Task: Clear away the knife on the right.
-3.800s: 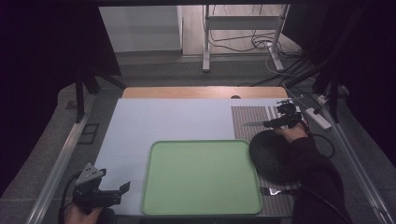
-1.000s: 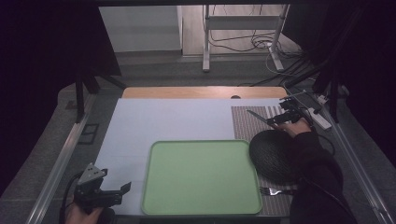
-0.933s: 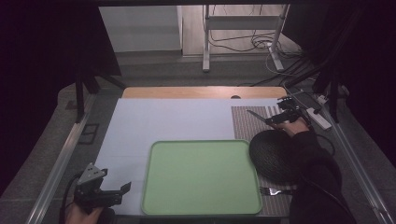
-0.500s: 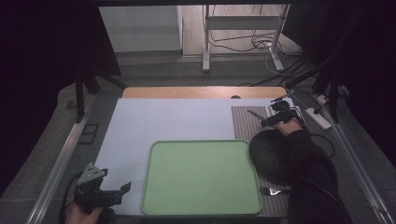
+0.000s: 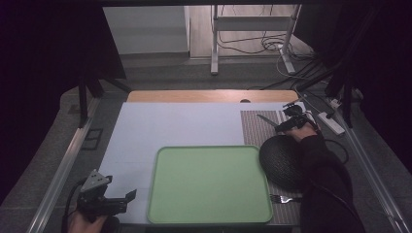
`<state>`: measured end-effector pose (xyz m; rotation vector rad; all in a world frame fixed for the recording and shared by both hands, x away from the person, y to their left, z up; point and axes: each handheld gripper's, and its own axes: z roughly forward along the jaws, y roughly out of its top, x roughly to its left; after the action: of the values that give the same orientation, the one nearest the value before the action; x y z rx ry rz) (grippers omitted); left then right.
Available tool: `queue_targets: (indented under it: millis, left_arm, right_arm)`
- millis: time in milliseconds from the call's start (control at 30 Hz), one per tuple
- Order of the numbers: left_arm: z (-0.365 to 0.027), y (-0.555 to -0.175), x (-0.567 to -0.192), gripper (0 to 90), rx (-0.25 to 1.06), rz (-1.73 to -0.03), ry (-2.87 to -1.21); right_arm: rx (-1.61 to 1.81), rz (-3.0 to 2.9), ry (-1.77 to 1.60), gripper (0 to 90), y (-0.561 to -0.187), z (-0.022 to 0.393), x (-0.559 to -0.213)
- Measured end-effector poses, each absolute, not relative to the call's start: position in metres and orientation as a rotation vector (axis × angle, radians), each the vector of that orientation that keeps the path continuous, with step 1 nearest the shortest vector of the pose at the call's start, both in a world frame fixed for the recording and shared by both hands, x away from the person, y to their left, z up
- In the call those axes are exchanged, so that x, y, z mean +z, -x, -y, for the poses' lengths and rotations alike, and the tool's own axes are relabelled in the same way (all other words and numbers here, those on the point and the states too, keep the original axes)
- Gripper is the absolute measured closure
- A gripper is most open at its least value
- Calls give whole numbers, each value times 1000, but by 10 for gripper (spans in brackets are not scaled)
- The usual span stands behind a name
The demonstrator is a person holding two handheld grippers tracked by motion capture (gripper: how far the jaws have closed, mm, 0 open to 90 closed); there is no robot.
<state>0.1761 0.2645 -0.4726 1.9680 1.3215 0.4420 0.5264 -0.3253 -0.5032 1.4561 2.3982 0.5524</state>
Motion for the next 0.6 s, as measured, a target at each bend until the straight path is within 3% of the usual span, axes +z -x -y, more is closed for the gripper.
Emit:
queue_targets:
  millis: [33, 67, 100, 167, 233, 267, 300, 600]
  left_arm:
    - [-264, -176, -473, 25, 442, -1322, -1969]
    - [-264, -176, -473, 26, 442, -1322, -1969]
    - [-264, -176, -473, 26, 443, -1322, -1970]
    - [-264, -176, -473, 26, 443, -1322, -1971]
    - [-264, -176, -473, 26, 442, -1322, -1971]
    - [-264, -176, -473, 26, 442, -1322, -1971]
    - [-264, -176, -473, 26, 443, -1322, -1971]
    - [-264, -176, -473, 27, 442, -1321, -1972]
  right_arm:
    - [568, -2405, -1451, 371, -526, 327, -503]
    - [568, -2405, -1451, 371, -526, 327, -503]
    - [575, -2416, -1423, 475, -526, 329, -501]
    - [582, -2427, -1405, 544, -525, 330, -500]
    - [596, -2435, -1393, 688, -525, 331, -499]
    - [596, -2435, -1393, 688, -525, 331, -499]
    - [604, -2450, -1382, 754, -525, 332, -499]
    - [614, -2481, -1335, 775, -525, 334, -499]
